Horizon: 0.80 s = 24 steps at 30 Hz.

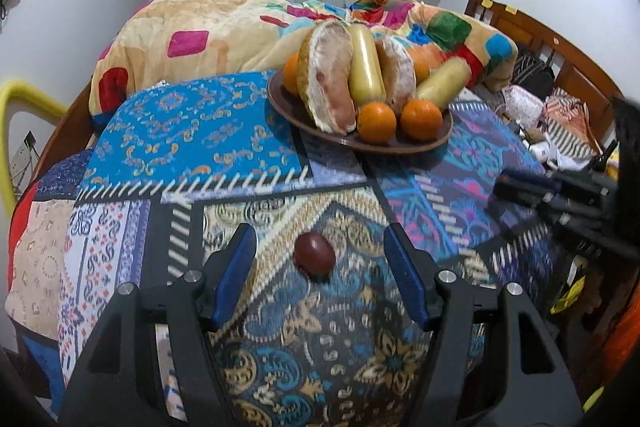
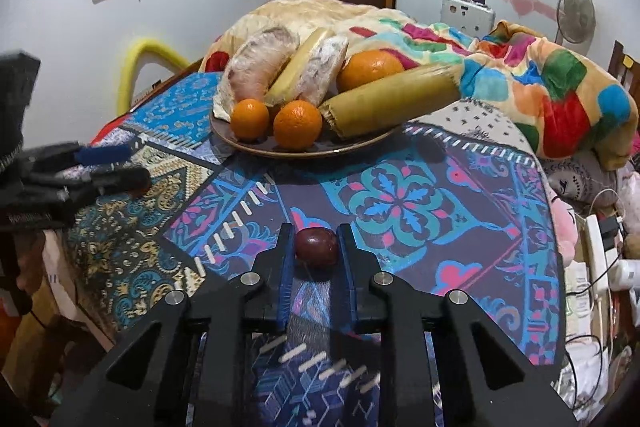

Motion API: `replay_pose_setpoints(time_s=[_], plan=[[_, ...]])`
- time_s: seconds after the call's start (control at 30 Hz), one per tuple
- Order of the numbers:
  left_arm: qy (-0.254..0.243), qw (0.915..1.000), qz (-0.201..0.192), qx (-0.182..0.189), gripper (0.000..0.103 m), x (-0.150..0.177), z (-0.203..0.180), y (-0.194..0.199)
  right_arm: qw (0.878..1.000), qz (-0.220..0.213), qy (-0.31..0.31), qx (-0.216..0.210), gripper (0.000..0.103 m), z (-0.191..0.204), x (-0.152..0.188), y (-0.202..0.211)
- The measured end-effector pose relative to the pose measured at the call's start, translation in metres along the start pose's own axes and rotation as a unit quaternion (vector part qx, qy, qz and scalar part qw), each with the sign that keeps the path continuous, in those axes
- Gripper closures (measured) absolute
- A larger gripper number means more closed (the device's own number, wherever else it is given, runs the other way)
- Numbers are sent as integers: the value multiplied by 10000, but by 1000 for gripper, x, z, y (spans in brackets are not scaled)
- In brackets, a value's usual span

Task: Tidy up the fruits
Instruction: 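Grasp a small red date with the left gripper while the right gripper grasps another date, then place both dates on the plate beside the oranges and open both grippers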

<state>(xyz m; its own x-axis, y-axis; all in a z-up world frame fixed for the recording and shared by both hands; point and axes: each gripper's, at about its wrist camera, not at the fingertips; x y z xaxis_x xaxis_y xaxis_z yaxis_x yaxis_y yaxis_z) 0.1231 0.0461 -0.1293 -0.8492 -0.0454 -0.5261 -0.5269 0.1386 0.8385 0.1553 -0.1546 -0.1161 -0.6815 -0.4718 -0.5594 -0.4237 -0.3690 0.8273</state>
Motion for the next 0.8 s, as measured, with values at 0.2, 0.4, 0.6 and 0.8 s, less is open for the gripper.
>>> replay_pose_setpoints(time_s=[0.2,0.4,0.6,0.8], plan=[[82,9999,78,77,41,11,4,-3,9998,-178,-25,-27,84,1,5,20],[20,9999,38,147,79,7,1,-7,9998,-170,-50,-72,84,3,9,20],[37,9999,-7,132,85,2,3,-6,9998,-191,3,-106,84,6,7,19],[-46,9998,-172,116,85,-15,-2,4,9995,-289,47,-141,84,8,-5,20]])
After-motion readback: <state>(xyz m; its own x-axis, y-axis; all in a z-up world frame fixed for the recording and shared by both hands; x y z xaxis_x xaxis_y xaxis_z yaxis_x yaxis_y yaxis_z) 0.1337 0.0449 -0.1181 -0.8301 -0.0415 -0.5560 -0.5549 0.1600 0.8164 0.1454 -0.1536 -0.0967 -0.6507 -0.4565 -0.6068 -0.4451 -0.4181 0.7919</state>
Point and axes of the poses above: each gripper's, at about its wrist camera, not at the fingertips, and y roughly against the way its jaws point, z to its left, x to its underside, and after that the axes turned 11 degrees about z, right-handed
